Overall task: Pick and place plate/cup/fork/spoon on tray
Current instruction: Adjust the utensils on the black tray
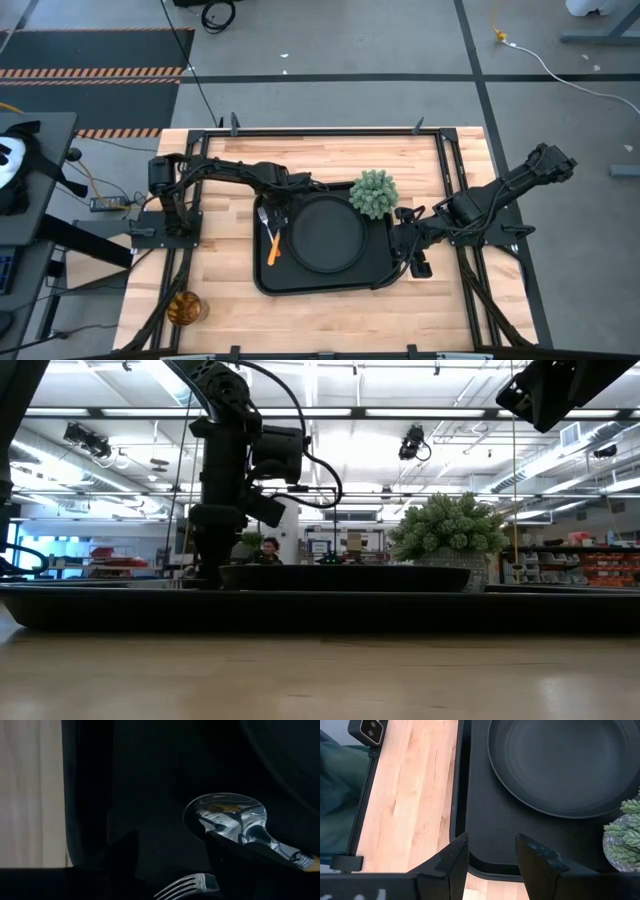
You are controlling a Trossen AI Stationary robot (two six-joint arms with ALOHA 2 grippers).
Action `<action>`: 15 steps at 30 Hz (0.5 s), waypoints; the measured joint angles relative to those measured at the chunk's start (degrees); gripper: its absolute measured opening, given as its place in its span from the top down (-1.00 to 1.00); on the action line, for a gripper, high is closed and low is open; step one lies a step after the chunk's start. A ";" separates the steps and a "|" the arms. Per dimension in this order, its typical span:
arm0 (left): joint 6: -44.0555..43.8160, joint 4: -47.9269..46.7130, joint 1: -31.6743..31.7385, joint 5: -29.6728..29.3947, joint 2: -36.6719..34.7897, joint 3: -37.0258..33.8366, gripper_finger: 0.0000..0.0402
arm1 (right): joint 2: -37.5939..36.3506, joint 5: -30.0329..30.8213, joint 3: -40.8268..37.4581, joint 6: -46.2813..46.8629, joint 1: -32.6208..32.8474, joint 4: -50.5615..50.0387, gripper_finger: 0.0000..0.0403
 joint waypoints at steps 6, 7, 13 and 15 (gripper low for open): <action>-0.01 -2.34 0.00 0.13 -0.02 0.00 -0.17 | 0.00 0.02 0.00 0.09 0.00 0.00 0.17; -0.05 -2.93 0.00 0.13 -0.02 0.00 -0.17 | 0.00 0.02 0.00 0.09 0.00 -0.01 0.17; -0.70 -4.85 0.00 0.15 -0.02 0.00 -0.17 | 0.00 0.04 0.00 0.13 0.00 0.00 0.17; -0.70 -4.86 0.00 0.16 -0.02 0.00 -0.17 | 0.00 0.05 0.00 0.35 0.00 0.00 0.17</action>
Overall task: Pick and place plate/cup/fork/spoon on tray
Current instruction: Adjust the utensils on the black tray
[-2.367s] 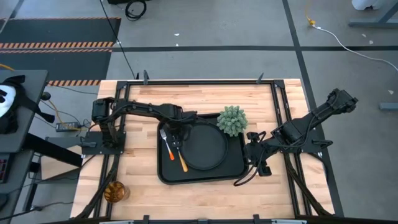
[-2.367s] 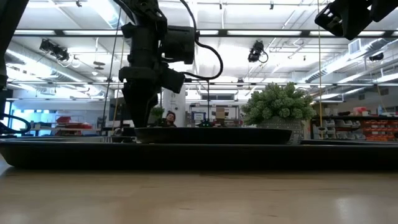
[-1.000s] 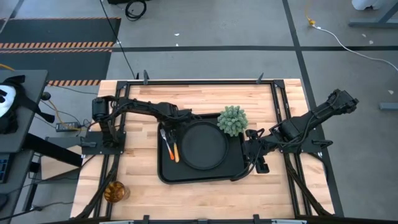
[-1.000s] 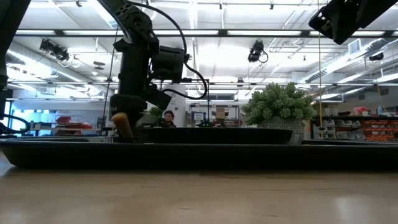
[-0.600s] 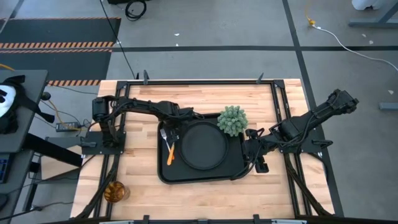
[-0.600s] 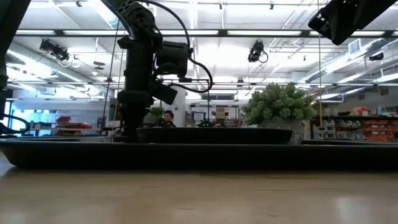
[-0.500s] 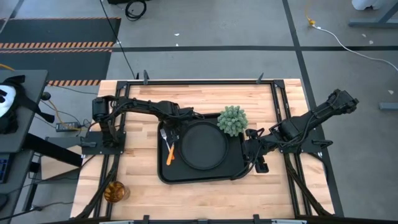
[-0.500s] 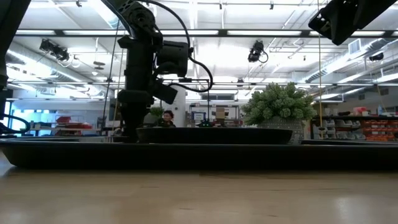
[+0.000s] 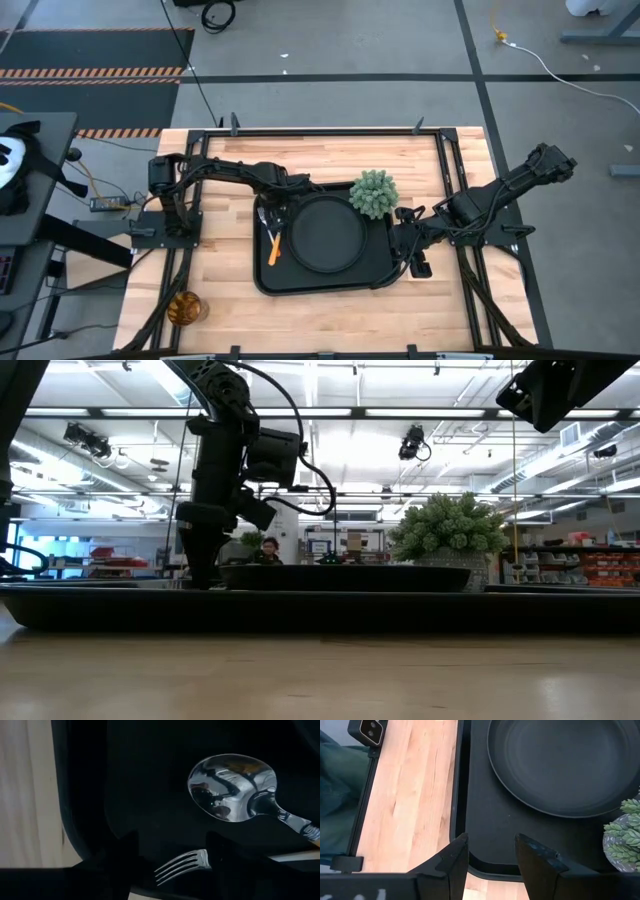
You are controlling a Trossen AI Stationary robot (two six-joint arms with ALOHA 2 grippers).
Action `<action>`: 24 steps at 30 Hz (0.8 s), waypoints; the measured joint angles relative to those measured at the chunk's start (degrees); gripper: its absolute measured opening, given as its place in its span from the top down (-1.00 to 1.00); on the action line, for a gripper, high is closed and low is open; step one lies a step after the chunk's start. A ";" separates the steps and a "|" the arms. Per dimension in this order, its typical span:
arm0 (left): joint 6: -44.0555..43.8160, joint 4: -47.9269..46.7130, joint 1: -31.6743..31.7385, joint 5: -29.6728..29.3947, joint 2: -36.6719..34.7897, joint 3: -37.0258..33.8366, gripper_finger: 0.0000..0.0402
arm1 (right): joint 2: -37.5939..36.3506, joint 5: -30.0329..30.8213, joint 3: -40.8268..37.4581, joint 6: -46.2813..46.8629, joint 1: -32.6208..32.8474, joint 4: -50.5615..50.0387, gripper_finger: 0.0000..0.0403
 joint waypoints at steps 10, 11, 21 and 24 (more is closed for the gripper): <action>0.02 -3.03 0.00 -2.29 0.00 -0.65 -0.16 | 0.00 0.02 0.00 1.09 0.00 -0.14 0.17; -0.06 -3.45 0.00 -2.32 0.00 -1.09 -0.15 | 0.00 0.02 0.00 1.11 0.00 -0.26 0.17; -1.42 -1.71 -0.22 -5.49 -0.07 -3.91 0.05 | 0.00 0.02 0.00 0.89 0.00 -0.42 0.17; -0.96 -0.30 -0.90 -5.87 -0.07 -3.98 0.09 | 0.00 -0.01 0.00 0.87 0.00 -0.42 0.17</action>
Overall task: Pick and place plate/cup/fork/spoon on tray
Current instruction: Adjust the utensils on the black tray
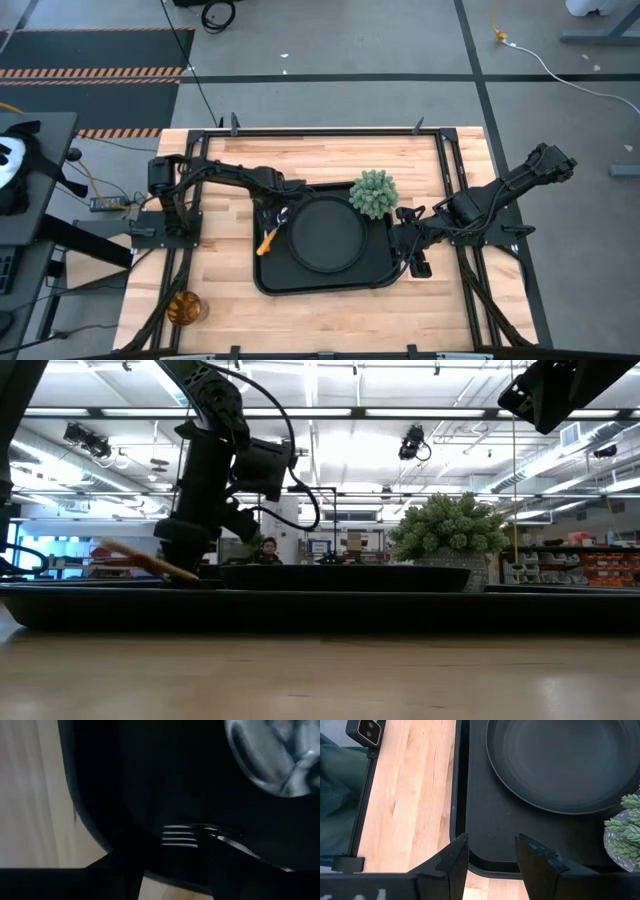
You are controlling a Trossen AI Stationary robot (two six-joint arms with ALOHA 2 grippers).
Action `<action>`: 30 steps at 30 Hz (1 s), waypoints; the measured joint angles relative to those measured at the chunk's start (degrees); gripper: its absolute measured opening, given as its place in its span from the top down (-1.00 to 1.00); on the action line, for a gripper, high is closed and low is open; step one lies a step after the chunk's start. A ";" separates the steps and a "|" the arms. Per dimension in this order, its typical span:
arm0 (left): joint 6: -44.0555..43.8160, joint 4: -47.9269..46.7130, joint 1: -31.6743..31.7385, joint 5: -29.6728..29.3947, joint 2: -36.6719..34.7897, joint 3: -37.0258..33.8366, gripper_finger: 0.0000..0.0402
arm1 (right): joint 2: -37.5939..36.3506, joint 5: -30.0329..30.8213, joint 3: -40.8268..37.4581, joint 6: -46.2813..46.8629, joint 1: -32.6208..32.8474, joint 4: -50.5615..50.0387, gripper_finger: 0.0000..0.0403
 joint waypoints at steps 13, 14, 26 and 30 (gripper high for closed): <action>2.48 0.19 -1.22 -0.15 0.04 1.18 0.09 | 0.00 -0.02 0.00 -0.13 0.00 0.00 0.17; 2.49 -0.22 -1.24 -0.12 0.04 1.40 0.09 | 0.00 -0.02 0.00 -0.04 0.01 0.00 0.17; 0.71 -6.28 -1.35 -0.12 0.04 2.21 0.09 | 0.00 -0.04 0.00 -0.02 0.01 0.02 0.17; -0.28 -8.24 -1.83 0.26 0.04 2.21 0.09 | 0.00 -0.04 0.00 0.34 0.02 0.04 0.17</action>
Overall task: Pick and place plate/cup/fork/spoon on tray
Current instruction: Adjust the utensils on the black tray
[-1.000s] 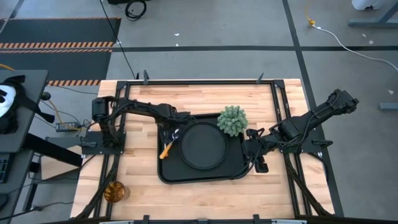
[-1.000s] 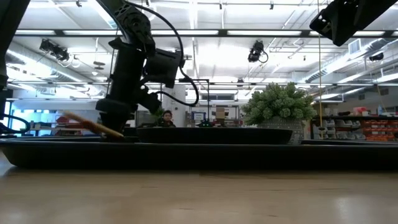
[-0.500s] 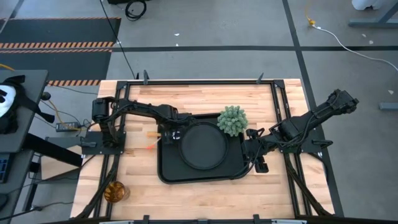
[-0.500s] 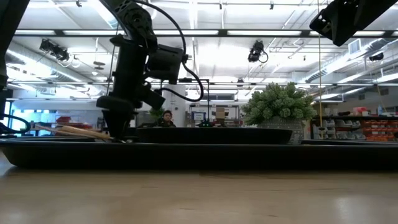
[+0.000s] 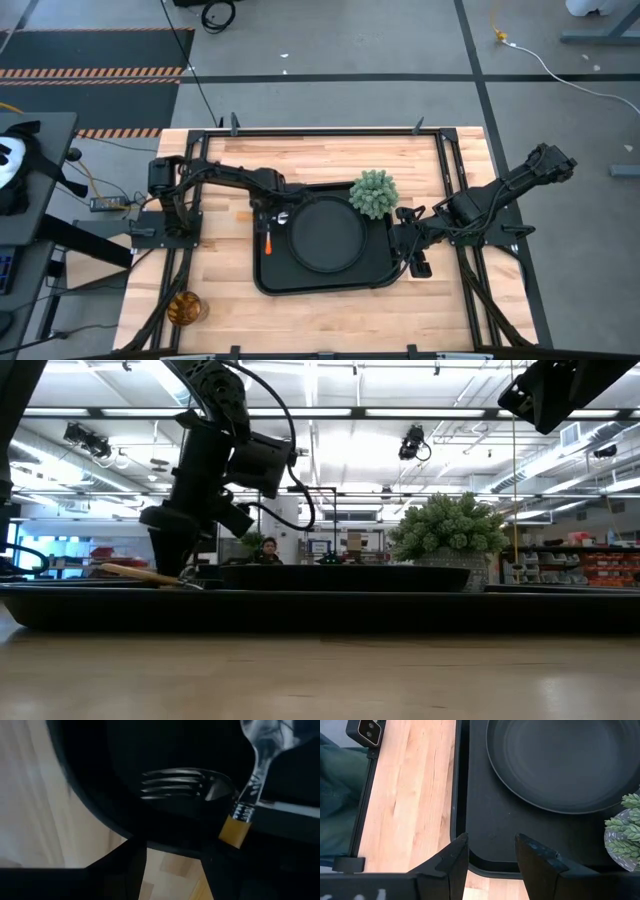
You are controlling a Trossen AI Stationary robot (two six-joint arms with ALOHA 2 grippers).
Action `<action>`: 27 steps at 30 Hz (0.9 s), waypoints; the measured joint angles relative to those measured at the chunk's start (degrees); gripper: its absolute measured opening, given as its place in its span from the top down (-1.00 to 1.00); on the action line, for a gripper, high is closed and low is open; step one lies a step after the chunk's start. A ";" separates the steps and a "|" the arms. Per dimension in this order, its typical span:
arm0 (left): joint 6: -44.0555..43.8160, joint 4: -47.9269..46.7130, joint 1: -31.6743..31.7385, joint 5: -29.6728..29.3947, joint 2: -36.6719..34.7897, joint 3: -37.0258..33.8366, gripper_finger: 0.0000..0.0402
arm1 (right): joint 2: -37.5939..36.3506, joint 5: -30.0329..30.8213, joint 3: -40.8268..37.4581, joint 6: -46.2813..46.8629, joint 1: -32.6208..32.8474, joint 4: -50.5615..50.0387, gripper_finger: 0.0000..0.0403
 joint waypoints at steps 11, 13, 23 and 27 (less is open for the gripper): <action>-1.00 -1.53 -0.96 1.37 0.00 0.13 0.08 | 0.00 0.00 0.00 0.07 -0.01 0.00 0.17; -1.10 -2.16 -0.96 1.31 0.00 0.52 0.06 | 0.00 0.00 0.00 0.07 -0.02 0.00 0.17; -0.43 -4.13 -1.07 4.73 -7.60 -0.91 -0.32 | -0.02 -0.40 -0.02 0.10 0.00 -0.35 0.17; -0.24 -4.01 -2.34 5.65 -11.13 -4.85 -0.33 | -0.02 -0.46 -0.02 0.04 0.00 -0.53 0.17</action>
